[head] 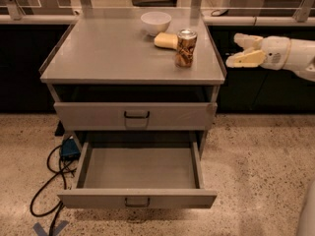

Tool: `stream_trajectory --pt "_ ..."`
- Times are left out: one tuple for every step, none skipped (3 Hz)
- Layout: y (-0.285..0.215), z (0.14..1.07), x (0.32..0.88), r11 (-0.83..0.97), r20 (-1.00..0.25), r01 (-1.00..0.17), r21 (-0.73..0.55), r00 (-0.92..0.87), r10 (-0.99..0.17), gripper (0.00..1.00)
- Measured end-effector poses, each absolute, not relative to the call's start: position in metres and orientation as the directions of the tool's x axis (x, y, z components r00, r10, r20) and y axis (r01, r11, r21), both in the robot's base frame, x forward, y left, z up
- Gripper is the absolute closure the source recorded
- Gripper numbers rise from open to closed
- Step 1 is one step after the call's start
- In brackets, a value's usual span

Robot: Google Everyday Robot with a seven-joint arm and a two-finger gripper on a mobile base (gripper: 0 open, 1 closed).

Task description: Place orange can into middle drawer

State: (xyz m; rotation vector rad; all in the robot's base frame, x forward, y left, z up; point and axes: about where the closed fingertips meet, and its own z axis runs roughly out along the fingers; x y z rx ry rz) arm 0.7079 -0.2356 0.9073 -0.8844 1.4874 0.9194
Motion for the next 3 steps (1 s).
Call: stream_trajectory --pt "-0.234 0.903 0.713 0.398 -0.994 -0.911 0.106 -0.104 0.026 0.0" --pt "-0.234 0.903 0.713 0.398 -0.994 -0.911 0.104 -0.103 0.023 0.0" --pt "-0.224 0.904 0.718 0.398 -0.996 -0.916 0.055 -0.079 -0.044 0.0"
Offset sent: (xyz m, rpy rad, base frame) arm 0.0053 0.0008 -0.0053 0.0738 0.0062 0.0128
